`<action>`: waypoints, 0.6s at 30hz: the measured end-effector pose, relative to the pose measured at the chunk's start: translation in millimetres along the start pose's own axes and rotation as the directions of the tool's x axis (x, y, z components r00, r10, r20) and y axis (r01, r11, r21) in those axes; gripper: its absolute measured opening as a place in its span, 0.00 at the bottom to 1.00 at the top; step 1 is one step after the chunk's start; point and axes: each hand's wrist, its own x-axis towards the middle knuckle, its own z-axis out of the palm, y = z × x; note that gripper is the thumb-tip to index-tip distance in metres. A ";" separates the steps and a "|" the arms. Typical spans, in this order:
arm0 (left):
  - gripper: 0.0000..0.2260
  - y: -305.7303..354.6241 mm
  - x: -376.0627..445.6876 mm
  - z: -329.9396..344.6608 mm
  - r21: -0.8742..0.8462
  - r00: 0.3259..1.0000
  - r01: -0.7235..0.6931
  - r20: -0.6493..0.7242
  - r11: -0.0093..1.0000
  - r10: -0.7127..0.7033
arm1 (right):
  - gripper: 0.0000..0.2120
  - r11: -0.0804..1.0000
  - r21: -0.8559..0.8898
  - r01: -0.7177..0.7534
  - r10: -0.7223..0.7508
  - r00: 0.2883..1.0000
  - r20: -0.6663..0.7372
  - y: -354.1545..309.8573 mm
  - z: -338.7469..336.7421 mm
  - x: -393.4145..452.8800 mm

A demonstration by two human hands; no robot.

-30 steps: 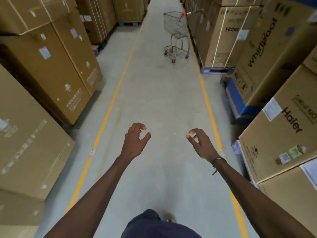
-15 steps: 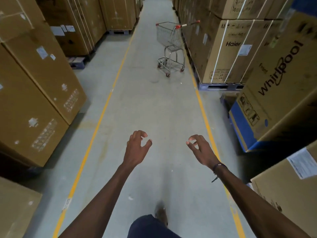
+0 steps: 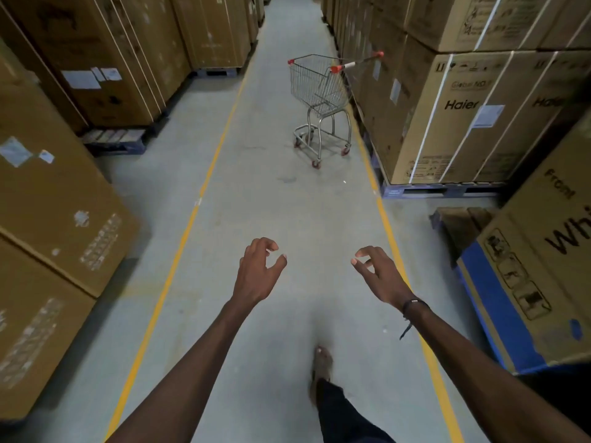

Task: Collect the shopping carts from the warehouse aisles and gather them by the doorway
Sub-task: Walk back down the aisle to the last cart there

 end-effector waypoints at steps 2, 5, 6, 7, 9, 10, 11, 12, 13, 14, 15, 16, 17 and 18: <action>0.12 -6.5 62.5 13.0 -0.001 1.000 0.011 -0.006 1.000 -0.011 | 0.12 1.000 0.007 0.007 -0.007 1.000 0.008 9.4 -7.2 69.8; 0.12 -11.6 151.8 28.6 0.012 1.000 0.012 -0.026 1.000 -0.012 | 0.11 1.000 -0.002 0.028 -0.028 0.999 0.022 18.2 -20.6 169.1; 0.12 -11.8 180.3 33.2 0.017 0.999 0.011 -0.034 1.000 -0.011 | 0.11 0.999 -0.002 0.038 -0.038 0.999 0.022 20.1 -26.1 200.7; 0.12 -11.1 208.5 37.3 0.017 0.999 0.014 -0.041 1.000 -0.014 | 0.11 0.999 -0.004 0.044 -0.044 0.999 0.022 21.0 -31.5 231.2; 0.12 -8.8 251.7 41.6 0.004 0.999 0.025 -0.044 1.000 -0.025 | 0.10 0.998 -0.003 0.055 -0.055 0.998 0.025 20.0 -40.9 277.5; 0.12 -9.2 280.9 45.9 -0.001 0.998 0.045 -0.042 0.999 -0.045 | 0.10 0.999 0.000 0.052 -0.052 0.998 0.030 21.4 -45.8 307.2; 0.12 -9.5 307.9 50.3 -0.001 0.998 0.053 -0.045 0.999 -0.053 | 0.11 0.998 -0.008 0.055 -0.054 0.998 0.034 22.8 -49.9 333.8; 0.12 -10.3 335.4 55.1 -0.004 0.997 0.057 -0.045 0.998 -0.057 | 0.11 0.998 -0.018 0.057 -0.057 0.998 0.041 25.4 -53.1 360.3; 0.11 -12.2 363.2 59.9 -0.012 0.997 0.064 -0.039 0.998 -0.064 | 0.12 0.998 -0.021 0.055 -0.054 0.997 0.046 28.9 -55.7 386.9; 0.12 -15.2 391.3 65.3 -0.019 0.997 0.068 -0.033 0.998 -0.069 | 0.12 0.998 -0.022 0.050 -0.049 0.998 0.048 33.5 -57.8 413.7; 0.12 -20.0 419.0 71.5 -0.019 0.997 0.068 -0.031 0.997 -0.069 | 0.12 0.999 -0.031 0.043 -0.041 0.998 0.052 39.3 -59.8 439.5; 0.12 -26.2 447.7 78.3 -0.018 0.997 0.066 -0.029 0.998 -0.067 | 0.13 0.998 -0.041 0.038 -0.036 0.998 0.055 46.0 -61.5 465.8; 0.12 -32.8 477.2 85.2 -0.018 0.998 0.063 -0.023 0.998 -0.064 | 0.13 0.998 -0.049 0.038 -0.036 0.998 0.056 53.2 -63.1 493.0; 0.12 -39.2 508.1 92.0 -0.019 0.998 0.061 -0.015 0.998 -0.061 | 0.13 0.998 -0.057 0.040 -0.037 0.998 0.057 60.7 -65.2 521.3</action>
